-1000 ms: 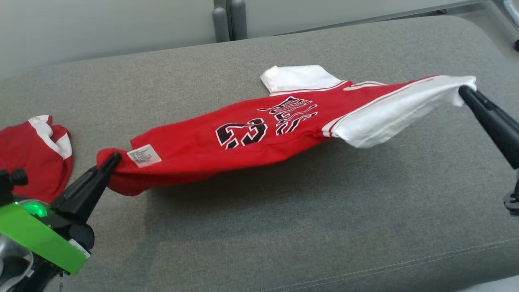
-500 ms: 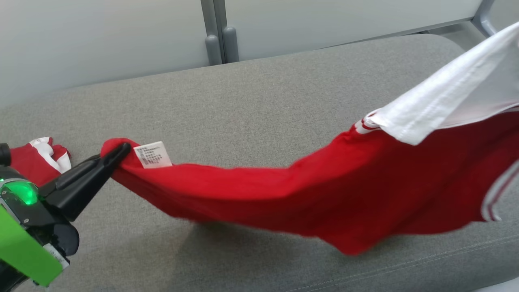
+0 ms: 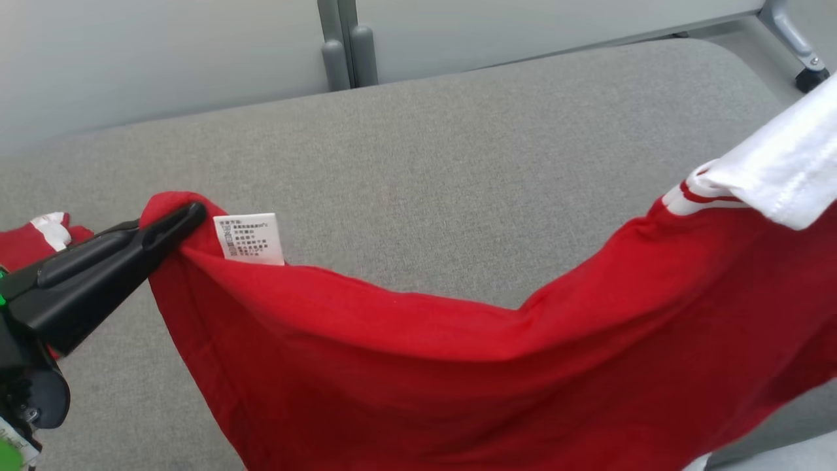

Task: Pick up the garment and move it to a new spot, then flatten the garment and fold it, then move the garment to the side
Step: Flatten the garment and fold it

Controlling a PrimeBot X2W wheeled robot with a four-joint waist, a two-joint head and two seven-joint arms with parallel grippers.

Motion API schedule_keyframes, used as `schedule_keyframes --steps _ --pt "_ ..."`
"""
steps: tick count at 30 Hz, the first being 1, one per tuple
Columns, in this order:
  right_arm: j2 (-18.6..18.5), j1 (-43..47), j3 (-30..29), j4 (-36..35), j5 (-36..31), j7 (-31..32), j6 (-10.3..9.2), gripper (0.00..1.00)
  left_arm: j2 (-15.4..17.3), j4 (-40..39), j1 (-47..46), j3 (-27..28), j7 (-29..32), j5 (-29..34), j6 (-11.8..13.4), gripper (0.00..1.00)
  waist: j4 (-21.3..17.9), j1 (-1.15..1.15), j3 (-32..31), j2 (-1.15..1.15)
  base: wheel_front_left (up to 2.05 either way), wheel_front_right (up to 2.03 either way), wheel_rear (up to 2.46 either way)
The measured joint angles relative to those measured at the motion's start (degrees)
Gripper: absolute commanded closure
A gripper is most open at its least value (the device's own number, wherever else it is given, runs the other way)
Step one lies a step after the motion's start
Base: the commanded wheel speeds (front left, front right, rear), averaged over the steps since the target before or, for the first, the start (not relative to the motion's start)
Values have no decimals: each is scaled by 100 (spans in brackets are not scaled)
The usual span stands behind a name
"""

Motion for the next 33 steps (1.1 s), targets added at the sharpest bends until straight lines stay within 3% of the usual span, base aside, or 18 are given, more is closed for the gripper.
schedule_keyframes --steps 8,14,16,20,24,27,31,33 --pt "132 -93 781 479 343 180 -201 100 154 624 -346 -242 504 -227 308 100 60 0 527 0 0 0 0" --pt "604 -1404 1578 1492 114 -25 -456 100 -138 1546 -1255 -715 691 -1 407 100 203 0 972 0 0 0 0" --pt "878 -2041 1718 2000 -141 -272 -541 100 -415 1896 -1705 -887 662 330 458 100 278 0 1119 0 0 0 0" --pt "1378 -3256 1837 3197 -794 -886 -511 100 -1099 2566 -2749 -1295 397 1377 577 100 490 1 1390 0 0 0 0" --pt "1729 -4155 1781 4615 -1735 -1525 -490 100 -1861 2955 -3870 -1422 -277 2473 633 100 733 1 1676 0 0 0 0" --pt "2067 -5409 1880 4677 -2224 -1784 -490 100 -2562 3134 -4771 -1203 -1044 3066 692 100 899 1 1909 0 0 0 0" --pt "2615 -6910 2662 4785 -2996 -1822 -487 100 -2777 3580 -5421 -1252 -1566 3638 708 100 1068 1 2353 0 0 0 0" --pt "2906 -6990 2852 5010 -3089 -1820 -488 100 -2937 3793 -5478 -1386 -1772 3797 706 100 1097 1 2536 0 0 0 0"
